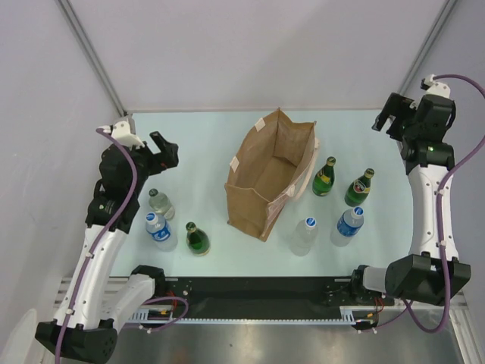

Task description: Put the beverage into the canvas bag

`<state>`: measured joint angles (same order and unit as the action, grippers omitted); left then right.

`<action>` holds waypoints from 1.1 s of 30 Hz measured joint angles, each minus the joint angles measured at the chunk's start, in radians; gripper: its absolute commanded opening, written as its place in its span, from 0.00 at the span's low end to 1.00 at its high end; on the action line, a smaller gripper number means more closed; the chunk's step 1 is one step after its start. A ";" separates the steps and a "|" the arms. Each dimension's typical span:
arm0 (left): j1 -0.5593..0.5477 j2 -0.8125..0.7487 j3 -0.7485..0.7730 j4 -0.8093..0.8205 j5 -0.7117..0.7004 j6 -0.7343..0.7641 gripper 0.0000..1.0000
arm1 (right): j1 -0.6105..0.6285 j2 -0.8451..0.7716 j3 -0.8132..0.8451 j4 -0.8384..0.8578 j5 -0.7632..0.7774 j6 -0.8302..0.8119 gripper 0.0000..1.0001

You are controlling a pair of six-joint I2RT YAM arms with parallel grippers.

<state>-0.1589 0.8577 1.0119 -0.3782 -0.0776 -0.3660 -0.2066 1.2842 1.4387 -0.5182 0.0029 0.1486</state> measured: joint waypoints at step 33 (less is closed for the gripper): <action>0.000 -0.022 -0.012 -0.032 0.013 0.008 1.00 | 0.127 0.340 0.148 -0.444 -0.725 -0.866 0.90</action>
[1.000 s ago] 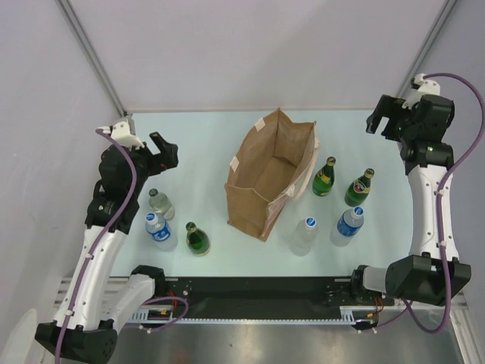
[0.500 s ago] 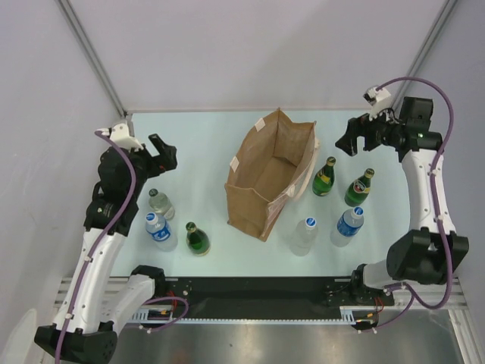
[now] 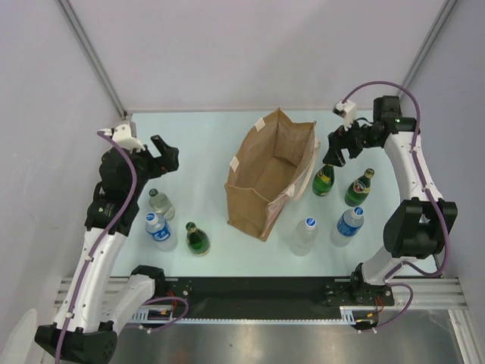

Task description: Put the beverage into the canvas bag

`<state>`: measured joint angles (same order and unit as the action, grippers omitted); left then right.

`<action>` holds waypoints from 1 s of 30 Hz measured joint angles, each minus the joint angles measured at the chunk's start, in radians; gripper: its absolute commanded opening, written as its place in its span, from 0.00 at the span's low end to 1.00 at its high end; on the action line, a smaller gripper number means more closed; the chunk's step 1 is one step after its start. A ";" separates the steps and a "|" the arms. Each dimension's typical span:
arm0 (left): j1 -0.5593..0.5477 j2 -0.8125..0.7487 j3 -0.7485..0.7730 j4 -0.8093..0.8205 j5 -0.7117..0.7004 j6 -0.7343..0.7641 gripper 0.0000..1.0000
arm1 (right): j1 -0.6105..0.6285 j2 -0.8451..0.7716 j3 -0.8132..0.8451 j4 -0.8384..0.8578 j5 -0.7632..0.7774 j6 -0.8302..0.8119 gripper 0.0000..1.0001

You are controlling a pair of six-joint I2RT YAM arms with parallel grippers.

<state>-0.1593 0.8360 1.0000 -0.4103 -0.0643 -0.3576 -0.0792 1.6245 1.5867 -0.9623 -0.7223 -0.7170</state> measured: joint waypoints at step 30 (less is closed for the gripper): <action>0.000 0.003 -0.023 0.000 0.016 0.000 1.00 | 0.118 0.000 -0.122 0.082 0.185 0.014 0.61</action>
<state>-0.1593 0.8387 0.9771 -0.4107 -0.0483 -0.3580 0.0391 1.6249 1.4647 -0.8806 -0.5369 -0.7029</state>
